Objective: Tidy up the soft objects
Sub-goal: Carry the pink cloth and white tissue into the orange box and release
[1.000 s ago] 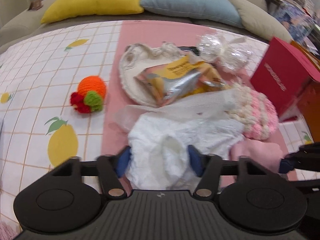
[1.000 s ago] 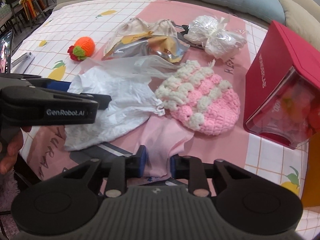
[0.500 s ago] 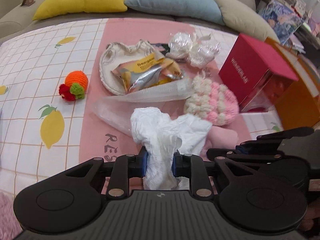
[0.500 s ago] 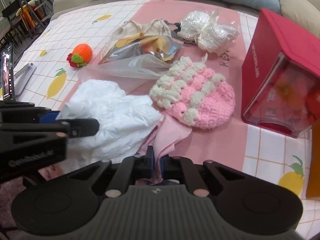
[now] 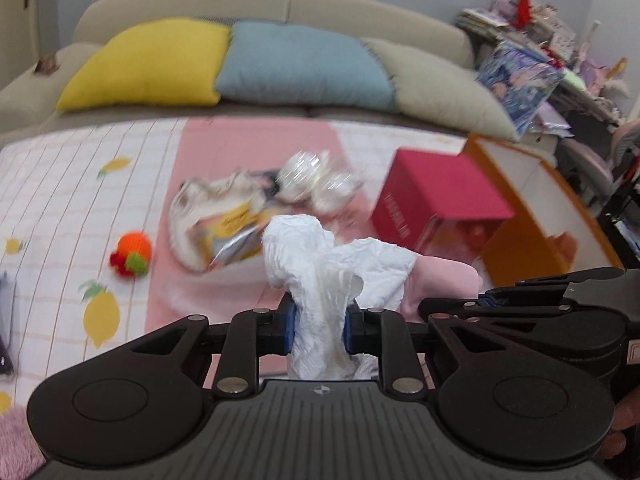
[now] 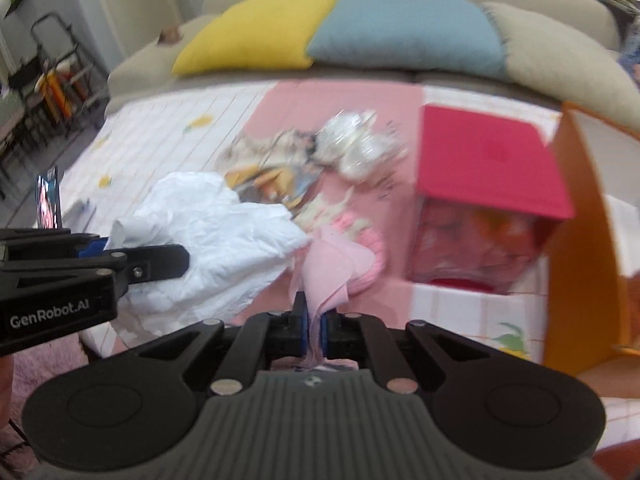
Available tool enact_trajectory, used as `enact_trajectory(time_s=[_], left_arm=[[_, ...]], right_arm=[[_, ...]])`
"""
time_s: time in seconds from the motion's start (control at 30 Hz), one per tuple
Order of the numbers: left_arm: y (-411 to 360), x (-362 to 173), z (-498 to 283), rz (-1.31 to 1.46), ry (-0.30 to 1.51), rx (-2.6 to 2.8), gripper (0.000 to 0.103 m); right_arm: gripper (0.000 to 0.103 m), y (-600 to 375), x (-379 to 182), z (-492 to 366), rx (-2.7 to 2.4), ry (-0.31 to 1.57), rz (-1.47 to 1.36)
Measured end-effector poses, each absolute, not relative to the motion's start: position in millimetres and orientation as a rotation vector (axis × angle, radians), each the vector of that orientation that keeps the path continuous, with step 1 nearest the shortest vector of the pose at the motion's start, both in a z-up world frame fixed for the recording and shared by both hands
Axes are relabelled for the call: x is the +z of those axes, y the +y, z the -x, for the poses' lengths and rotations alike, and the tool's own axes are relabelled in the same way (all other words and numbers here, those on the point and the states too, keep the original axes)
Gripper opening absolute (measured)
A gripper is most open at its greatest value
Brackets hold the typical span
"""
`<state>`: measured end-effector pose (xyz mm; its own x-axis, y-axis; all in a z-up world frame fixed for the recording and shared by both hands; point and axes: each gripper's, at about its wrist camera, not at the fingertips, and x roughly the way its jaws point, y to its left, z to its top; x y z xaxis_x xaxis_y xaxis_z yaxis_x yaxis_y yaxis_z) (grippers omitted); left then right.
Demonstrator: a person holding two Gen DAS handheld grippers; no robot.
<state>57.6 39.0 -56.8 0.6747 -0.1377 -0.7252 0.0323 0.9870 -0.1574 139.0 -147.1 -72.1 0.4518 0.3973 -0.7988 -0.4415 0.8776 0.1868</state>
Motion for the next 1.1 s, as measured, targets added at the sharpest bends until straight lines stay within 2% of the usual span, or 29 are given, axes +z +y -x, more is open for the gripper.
enact_trajectory(time_s=[0.4, 0.77, 0.97, 1.1], left_arm=[[-41, -10, -89, 0.040, 0.686, -0.303, 0.024], [-127, 16, -136, -0.065, 0.575, -0.463, 0.024], [-168, 13, -168, -0.137, 0.568, -0.482, 0.024], [-197, -3, -188, -0.221, 0.589, -0.474, 0.024]], right_arm=[[0.003, -239, -9, -157, 0.348, 0.801, 0.094], [0.003, -313, 19, -193, 0.194, 0.726, 0.181], [0.003, -353, 13, -222, 0.109, 0.761, 0.193], [0.003, -370, -11, -243, 0.073, 0.824, 0.212]])
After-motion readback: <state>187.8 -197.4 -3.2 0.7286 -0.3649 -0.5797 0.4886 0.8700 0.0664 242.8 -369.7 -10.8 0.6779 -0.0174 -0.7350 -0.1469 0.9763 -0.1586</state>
